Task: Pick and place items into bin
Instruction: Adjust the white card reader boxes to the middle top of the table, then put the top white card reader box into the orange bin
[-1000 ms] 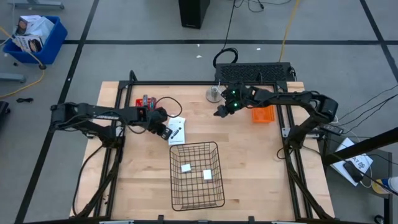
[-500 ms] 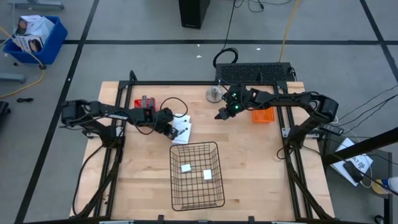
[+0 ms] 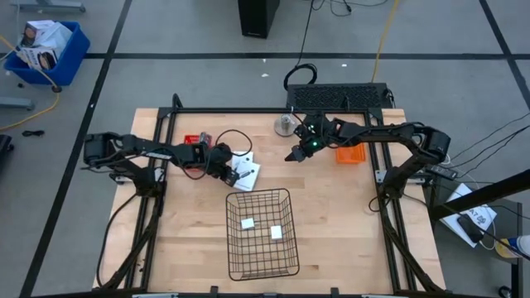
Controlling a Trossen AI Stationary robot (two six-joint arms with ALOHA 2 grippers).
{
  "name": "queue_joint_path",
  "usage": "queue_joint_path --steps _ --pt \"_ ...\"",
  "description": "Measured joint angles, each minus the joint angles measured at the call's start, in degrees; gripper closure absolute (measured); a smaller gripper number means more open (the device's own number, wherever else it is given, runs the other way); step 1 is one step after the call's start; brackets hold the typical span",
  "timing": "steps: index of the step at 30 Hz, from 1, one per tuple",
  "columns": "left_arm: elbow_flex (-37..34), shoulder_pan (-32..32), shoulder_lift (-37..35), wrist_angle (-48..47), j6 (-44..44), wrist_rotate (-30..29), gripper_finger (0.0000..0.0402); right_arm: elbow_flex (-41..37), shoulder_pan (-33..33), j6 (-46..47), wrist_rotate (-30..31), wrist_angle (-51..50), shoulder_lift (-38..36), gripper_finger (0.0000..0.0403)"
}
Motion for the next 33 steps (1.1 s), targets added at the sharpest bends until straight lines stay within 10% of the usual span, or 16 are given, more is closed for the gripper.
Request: queue_joint_path --steps 15,33 --pt "-0.11 -0.02 0.08 6.05 0.44 2.39 0.0375 -5.43 0.27 -1.76 0.06 2.65 4.34 0.0234" --pt "-0.02 -1.18 -0.45 7.19 1.68 5.98 0.0371 -5.39 3.7 6.83 -4.52 28.33 14.51 0.0234"
